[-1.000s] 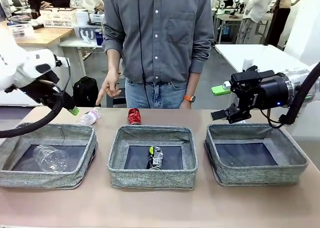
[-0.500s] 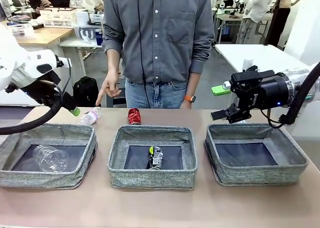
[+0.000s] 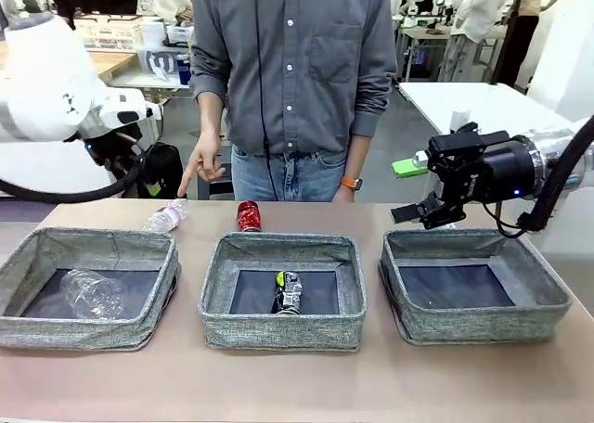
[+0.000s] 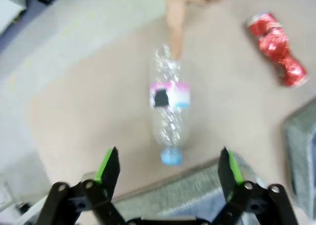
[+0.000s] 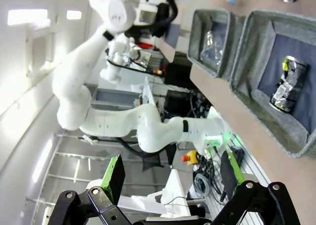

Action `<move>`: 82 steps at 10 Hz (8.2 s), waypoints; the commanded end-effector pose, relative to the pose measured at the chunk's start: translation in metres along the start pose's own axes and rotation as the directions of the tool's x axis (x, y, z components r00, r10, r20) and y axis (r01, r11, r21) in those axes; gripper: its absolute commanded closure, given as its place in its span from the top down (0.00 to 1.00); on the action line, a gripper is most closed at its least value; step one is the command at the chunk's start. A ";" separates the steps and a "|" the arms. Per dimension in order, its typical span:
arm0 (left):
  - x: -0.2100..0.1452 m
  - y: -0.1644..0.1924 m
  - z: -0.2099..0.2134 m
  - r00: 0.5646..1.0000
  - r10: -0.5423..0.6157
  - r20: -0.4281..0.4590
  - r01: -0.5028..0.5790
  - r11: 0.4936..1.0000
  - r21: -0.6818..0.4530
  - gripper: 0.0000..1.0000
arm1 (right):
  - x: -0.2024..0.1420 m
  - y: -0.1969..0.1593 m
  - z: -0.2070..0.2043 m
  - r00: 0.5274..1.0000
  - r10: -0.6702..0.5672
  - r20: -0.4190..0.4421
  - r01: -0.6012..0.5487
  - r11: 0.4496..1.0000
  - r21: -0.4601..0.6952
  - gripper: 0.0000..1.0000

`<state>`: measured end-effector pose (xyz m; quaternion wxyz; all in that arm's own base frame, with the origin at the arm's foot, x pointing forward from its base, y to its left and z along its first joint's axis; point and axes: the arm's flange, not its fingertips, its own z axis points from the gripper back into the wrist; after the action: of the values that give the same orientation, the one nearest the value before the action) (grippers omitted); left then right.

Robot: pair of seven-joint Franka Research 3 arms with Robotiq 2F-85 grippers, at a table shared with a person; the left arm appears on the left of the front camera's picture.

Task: Sort the waste into the appropriate baskets.
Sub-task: Pick up the waste item pointed out by the person, then place the picked waste into the Fabric basket indicated by the person.

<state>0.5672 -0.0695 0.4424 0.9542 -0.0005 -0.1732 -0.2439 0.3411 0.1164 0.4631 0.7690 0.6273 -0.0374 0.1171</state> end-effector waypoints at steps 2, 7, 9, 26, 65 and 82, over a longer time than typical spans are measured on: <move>0.039 0.016 -0.026 0.995 0.009 -0.104 -0.012 1.000 -0.023 1.00 | -0.001 0.001 0.001 1.000 0.010 -0.010 -0.010 1.000 -0.004 1.00; 0.024 0.011 -0.074 0.985 -0.029 -0.170 0.018 0.998 -0.066 1.00 | -0.001 0.001 0.001 1.000 0.010 -0.010 -0.010 1.000 -0.004 1.00; 0.006 -0.001 -0.108 0.979 -0.064 -0.191 0.040 0.991 -0.127 1.00 | -0.001 0.001 0.001 1.000 0.010 -0.010 -0.010 1.000 -0.004 1.00; 0.002 -0.028 -0.124 0.973 -0.114 -0.203 0.089 0.988 -0.126 0.06 | -0.001 0.001 0.001 1.000 0.010 -0.010 -0.010 1.000 -0.004 1.00; 0.093 -0.329 0.315 0.899 0.343 -0.274 -0.348 0.937 0.029 0.21 | -0.001 0.001 0.001 1.000 0.010 -0.010 -0.010 1.000 -0.004 1.00; 0.086 -0.326 0.324 0.910 0.327 -0.254 -0.334 0.942 0.016 0.21 | -0.001 0.001 0.001 1.000 0.010 -0.010 -0.010 1.000 -0.004 1.00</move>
<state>0.3812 -0.3699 0.7493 0.9959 -0.0109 -0.0404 -0.0808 0.3410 0.1164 0.4632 0.7693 0.6269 -0.0373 0.1175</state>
